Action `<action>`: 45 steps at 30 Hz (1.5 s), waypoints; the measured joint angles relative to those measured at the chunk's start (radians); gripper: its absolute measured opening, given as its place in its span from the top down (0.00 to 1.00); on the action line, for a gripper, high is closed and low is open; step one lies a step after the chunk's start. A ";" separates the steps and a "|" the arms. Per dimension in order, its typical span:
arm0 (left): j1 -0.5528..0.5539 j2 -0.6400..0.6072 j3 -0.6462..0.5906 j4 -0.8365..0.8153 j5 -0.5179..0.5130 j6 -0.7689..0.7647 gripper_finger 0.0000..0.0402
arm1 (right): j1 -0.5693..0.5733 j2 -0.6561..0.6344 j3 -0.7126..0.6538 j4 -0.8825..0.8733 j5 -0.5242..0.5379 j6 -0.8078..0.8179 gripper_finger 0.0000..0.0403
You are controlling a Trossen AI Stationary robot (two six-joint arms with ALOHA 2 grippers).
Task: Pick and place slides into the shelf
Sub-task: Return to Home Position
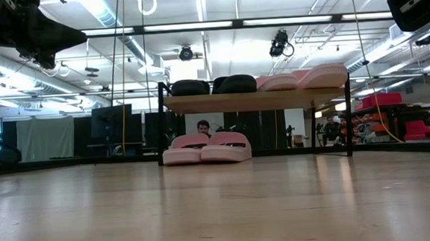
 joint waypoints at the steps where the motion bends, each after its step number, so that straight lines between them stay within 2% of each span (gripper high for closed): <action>1: 0.000 0.000 0.000 0.000 0.000 0.000 0.91 | 0.000 0.000 0.000 0.000 0.000 0.000 0.98; 16: 0.000 0.000 0.000 0.000 0.000 0.000 0.94 | 0.000 0.000 0.000 0.000 0.000 0.000 0.98; 27: 0.000 0.000 0.000 0.000 0.000 0.000 0.91 | 0.000 0.000 0.000 0.000 0.000 0.000 0.98; 36: 0.000 0.000 0.000 0.000 0.000 0.000 0.94 | 0.000 0.000 0.000 0.000 0.000 0.000 0.98; 45: 0.000 0.000 0.000 0.000 0.000 0.000 0.91 | 0.000 0.000 0.000 0.000 0.000 0.000 0.98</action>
